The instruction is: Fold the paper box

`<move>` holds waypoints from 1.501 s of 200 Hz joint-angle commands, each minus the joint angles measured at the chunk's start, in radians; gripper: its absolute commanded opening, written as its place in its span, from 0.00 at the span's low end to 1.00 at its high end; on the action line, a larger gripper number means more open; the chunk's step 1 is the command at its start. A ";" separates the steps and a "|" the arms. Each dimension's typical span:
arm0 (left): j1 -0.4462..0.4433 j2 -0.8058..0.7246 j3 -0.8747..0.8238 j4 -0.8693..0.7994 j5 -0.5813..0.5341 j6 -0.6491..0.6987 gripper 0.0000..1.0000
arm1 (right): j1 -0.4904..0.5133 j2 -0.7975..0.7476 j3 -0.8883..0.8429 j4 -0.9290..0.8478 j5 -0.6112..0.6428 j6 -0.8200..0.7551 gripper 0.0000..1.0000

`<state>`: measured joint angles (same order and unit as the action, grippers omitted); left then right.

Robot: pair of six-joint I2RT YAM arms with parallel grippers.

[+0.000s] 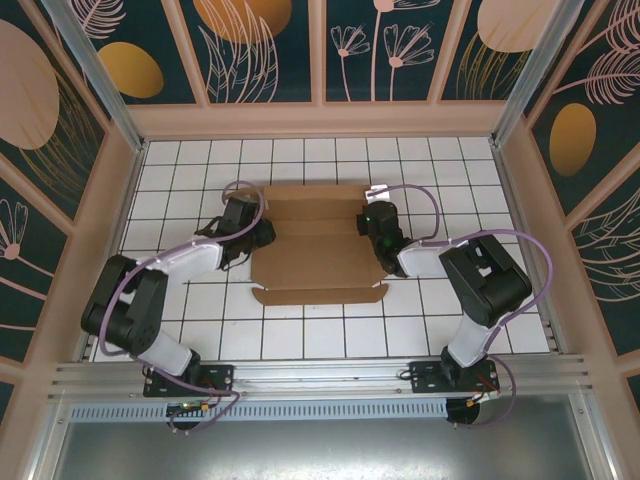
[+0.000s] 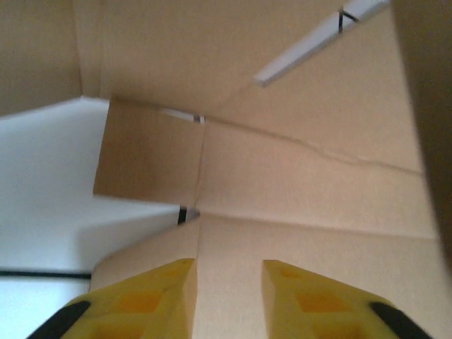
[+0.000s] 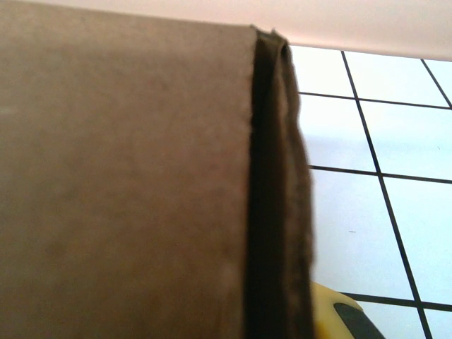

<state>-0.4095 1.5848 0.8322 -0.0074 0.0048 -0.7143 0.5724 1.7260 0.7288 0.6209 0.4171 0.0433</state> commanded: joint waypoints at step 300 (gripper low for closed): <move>0.104 0.203 0.049 0.340 0.117 0.169 0.47 | 0.035 0.045 -0.002 -0.098 -0.083 0.000 0.00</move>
<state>-0.3084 1.8004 0.8677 0.2916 0.1013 -0.5861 0.5842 1.7271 0.7307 0.6201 0.4103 0.0364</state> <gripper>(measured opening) 0.466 0.108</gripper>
